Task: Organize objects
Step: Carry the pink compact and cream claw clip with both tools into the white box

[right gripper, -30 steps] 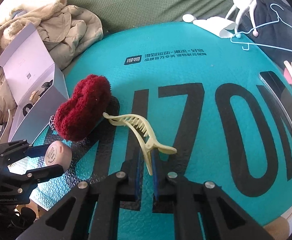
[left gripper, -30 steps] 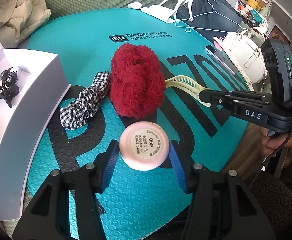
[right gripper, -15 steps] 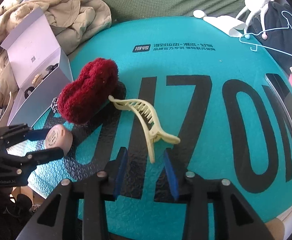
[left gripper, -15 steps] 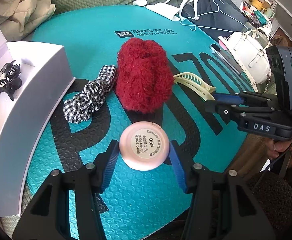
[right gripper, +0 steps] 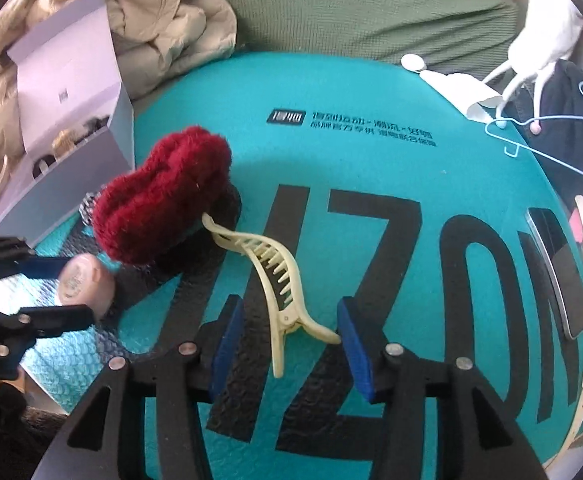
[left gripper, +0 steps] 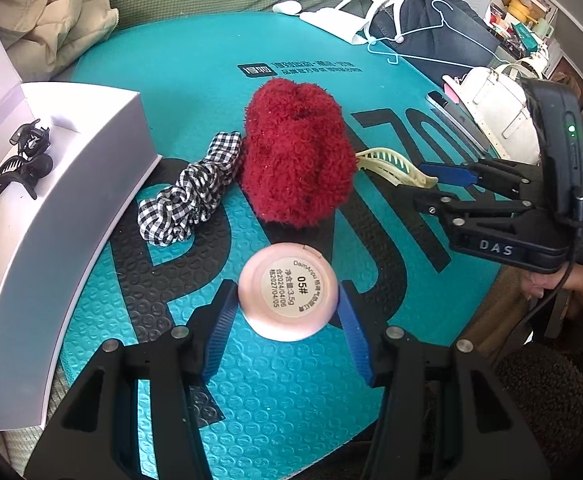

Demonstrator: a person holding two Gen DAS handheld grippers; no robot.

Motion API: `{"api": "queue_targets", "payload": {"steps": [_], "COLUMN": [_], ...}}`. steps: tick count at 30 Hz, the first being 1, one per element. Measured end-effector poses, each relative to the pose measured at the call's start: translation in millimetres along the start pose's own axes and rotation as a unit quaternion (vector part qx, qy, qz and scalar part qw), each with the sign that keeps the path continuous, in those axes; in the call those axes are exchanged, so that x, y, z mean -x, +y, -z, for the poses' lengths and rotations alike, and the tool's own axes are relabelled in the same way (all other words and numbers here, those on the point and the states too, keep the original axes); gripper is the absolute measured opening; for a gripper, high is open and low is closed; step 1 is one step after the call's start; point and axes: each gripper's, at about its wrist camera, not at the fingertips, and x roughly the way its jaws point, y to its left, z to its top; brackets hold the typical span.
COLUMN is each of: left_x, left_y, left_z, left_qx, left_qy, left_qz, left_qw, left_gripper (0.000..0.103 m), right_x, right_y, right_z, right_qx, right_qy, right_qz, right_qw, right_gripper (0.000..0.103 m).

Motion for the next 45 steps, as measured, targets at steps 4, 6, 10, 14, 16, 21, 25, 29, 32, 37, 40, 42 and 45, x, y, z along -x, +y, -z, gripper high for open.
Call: {"api": "queue_targets", "payload": {"steps": [4, 6, 10, 14, 16, 21, 25, 29, 32, 37, 40, 42, 45], "left_x": [0, 1, 5, 15, 21, 32, 41, 48, 55, 68, 75, 80, 87], "left_y": [3, 4, 4, 5, 8, 9, 12, 14, 17, 25, 33, 38, 47], "left_z": [0, -1, -3, -8, -12, -21, -29, -35, -38, -43, -45, -45, -44], "left_qx": [0.006, 0.007, 0.003, 0.005, 0.005, 0.005, 0.01, 0.007, 0.006, 0.013, 0.019, 0.025, 0.037], "left_qy": [-0.001, -0.002, -0.007, -0.026, -0.032, -0.045, -0.051, -0.059, -0.065, -0.076, -0.081, -0.085, -0.089], "left_qz": [-0.002, -0.003, -0.004, -0.005, -0.005, -0.018, -0.026, -0.04, -0.051, -0.066, -0.076, -0.083, -0.095], "left_qw": [1.0, 1.0, 1.0, 0.9996, 0.9995, 0.9988, 0.9983, 0.9975, 0.9966, 0.9948, 0.9936, 0.9926, 0.9908], "left_gripper": [0.049, 0.049, 0.049, 0.049, 0.049, 0.049, 0.049, 0.05, 0.05, 0.05, 0.05, 0.05, 0.05], "right_x": [-4, -4, -2, 5, 10, 21, 29, 38, 44, 52, 54, 55, 55], "right_y": [3, 4, 3, -5, -10, -15, -13, -11, -8, 3, 12, 20, 35], "right_z": [-2, -1, 1, 2, 1, -6, -13, -23, -31, -48, -58, -65, -75], "right_qx": [0.011, 0.014, 0.008, -0.019, -0.031, -0.038, -0.032, -0.018, -0.005, 0.021, 0.034, 0.046, 0.063], "right_qy": [-0.002, -0.001, 0.001, -0.003, -0.004, -0.006, -0.012, -0.022, -0.031, -0.046, -0.055, -0.06, -0.066], "right_qz": [0.002, 0.004, 0.001, -0.012, -0.011, -0.006, -0.003, 0.001, 0.002, -0.002, -0.009, -0.016, -0.029], "right_qw": [1.0, 1.0, 1.0, 1.0, 0.999, 0.999, 0.999, 1.0, 0.999, 0.999, 0.998, 0.997, 0.995], "right_gripper": [0.045, 0.032, 0.032, 0.032, 0.032, 0.032, 0.032, 0.032, 0.032, 0.032, 0.032, 0.032, 0.032]}}
